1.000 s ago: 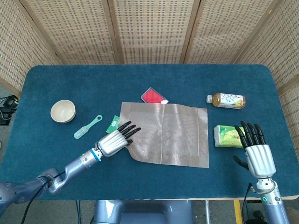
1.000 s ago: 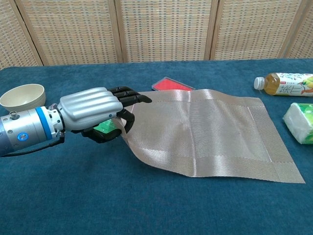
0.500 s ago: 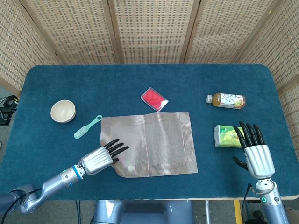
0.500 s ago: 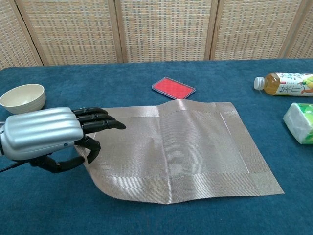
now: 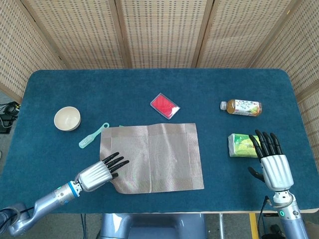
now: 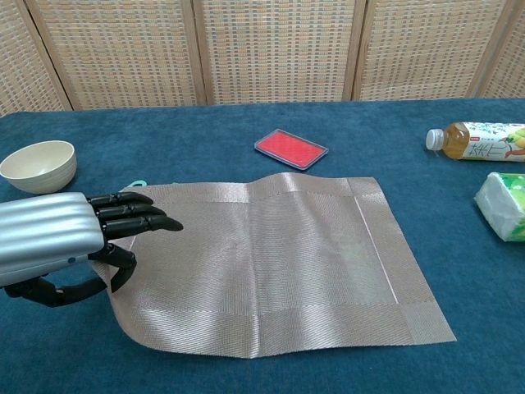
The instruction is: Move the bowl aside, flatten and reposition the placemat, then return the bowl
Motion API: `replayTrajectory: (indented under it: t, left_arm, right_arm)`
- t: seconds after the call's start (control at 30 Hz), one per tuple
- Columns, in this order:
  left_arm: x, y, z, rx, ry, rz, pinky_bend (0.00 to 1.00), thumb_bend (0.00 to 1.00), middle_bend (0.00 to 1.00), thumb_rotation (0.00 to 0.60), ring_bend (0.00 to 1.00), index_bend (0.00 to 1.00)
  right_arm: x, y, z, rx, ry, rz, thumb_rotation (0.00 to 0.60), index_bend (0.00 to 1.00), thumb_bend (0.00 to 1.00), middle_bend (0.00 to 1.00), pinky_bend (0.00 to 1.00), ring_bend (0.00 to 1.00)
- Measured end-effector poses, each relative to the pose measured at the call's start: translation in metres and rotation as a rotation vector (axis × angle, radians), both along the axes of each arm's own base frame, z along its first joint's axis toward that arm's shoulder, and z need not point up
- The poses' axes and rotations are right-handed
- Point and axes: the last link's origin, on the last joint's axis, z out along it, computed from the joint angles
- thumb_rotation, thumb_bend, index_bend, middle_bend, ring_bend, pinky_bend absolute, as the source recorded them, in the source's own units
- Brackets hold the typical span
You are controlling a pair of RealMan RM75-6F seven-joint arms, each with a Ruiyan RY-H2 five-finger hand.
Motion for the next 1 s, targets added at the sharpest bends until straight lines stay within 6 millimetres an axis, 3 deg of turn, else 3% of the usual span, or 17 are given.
replayTrajectory:
  t: [0.33, 0.73, 0.77, 0.83, 0.9, 0.93, 1.0]
  left_arm:
    - [-0.028, -0.016, 0.011, 0.018, 0.034, 0.036, 0.0, 0.57, 0.0, 0.6, 0.0, 0.81]
    - [-0.041, -0.024, 0.015, 0.023, 0.039, 0.056, 0.0, 0.57, 0.0, 0.6, 0.0, 0.81]
    - [-0.041, -0.024, 0.015, 0.024, 0.04, 0.055, 0.0, 0.53, 0.0, 0.6, 0.0, 0.78]
    - [-0.042, -0.024, 0.015, 0.025, 0.049, 0.051, 0.0, 0.31, 0.0, 0.6, 0.0, 0.57]
    - [-0.043, -0.023, 0.016, 0.025, 0.053, 0.049, 0.0, 0.02, 0.0, 0.6, 0.0, 0.13]
    - [-0.043, -0.023, 0.017, 0.022, 0.05, 0.051, 0.0, 0.0, 0.0, 0.6, 0.0, 0.04]
    - [-0.043, -0.023, 0.019, 0.014, 0.036, 0.059, 0.0, 0.0, 0.0, 0.6, 0.0, 0.0]
  right_arm:
    - [0.002, 0.002, 0.001, 0.002, -0.005, 0.007, 0.6, 0.01, 0.0, 0.0, 0.0, 0.0]
    - [0.004, 0.005, 0.003, 0.001, -0.009, 0.018, 0.6, 0.02, 0.0, 0.0, 0.0, 0.0]
    - [0.005, 0.005, 0.003, 0.002, -0.009, 0.019, 0.6, 0.02, 0.0, 0.0, 0.0, 0.0]
    - [0.005, 0.005, 0.004, 0.0, -0.009, 0.02, 0.6, 0.02, 0.0, 0.0, 0.0, 0.0]
    - [0.005, 0.005, 0.004, 0.0, -0.009, 0.02, 0.6, 0.02, 0.0, 0.0, 0.0, 0.0]
    - [0.005, 0.006, 0.004, 0.0, -0.009, 0.019, 0.6, 0.02, 0.0, 0.0, 0.0, 0.0]
    - [0.005, 0.005, 0.004, 0.0, -0.007, 0.018, 0.6, 0.02, 0.0, 0.0, 0.0, 0.0]
